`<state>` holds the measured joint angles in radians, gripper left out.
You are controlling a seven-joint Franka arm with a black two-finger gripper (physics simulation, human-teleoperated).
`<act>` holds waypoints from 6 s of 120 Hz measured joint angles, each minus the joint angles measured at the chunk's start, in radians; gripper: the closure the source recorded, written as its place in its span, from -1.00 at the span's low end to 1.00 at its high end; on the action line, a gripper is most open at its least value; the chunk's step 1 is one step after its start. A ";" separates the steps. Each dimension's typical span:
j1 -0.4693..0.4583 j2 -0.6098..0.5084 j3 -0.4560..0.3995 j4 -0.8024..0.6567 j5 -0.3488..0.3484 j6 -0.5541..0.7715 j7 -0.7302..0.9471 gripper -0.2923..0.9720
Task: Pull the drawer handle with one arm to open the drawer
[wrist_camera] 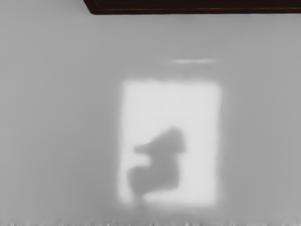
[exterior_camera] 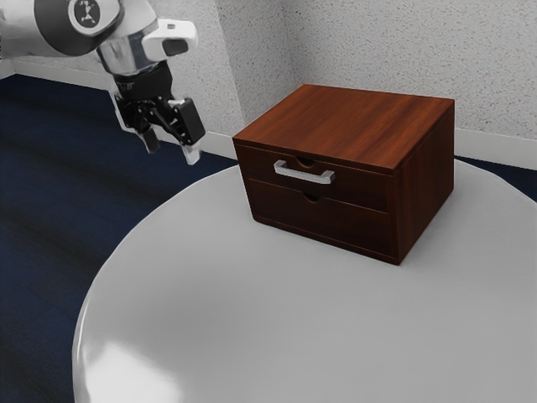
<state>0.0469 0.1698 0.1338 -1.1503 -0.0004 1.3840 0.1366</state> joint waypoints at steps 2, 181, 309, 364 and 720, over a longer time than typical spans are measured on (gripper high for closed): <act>0.000 0.001 0.001 -0.006 -0.001 0.001 0.000 -0.51; -0.514 -0.093 0.186 -0.415 0.136 0.578 -2.020 -0.38; -0.376 0.012 0.203 -0.445 0.143 0.808 -2.126 -0.35; -0.336 0.045 0.192 -0.434 0.134 0.897 -1.984 -0.35; -0.300 -0.380 0.161 -0.950 0.096 0.895 -1.824 -0.09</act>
<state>-0.2528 -0.2103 0.2947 -2.1000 0.0957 2.2787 -1.6871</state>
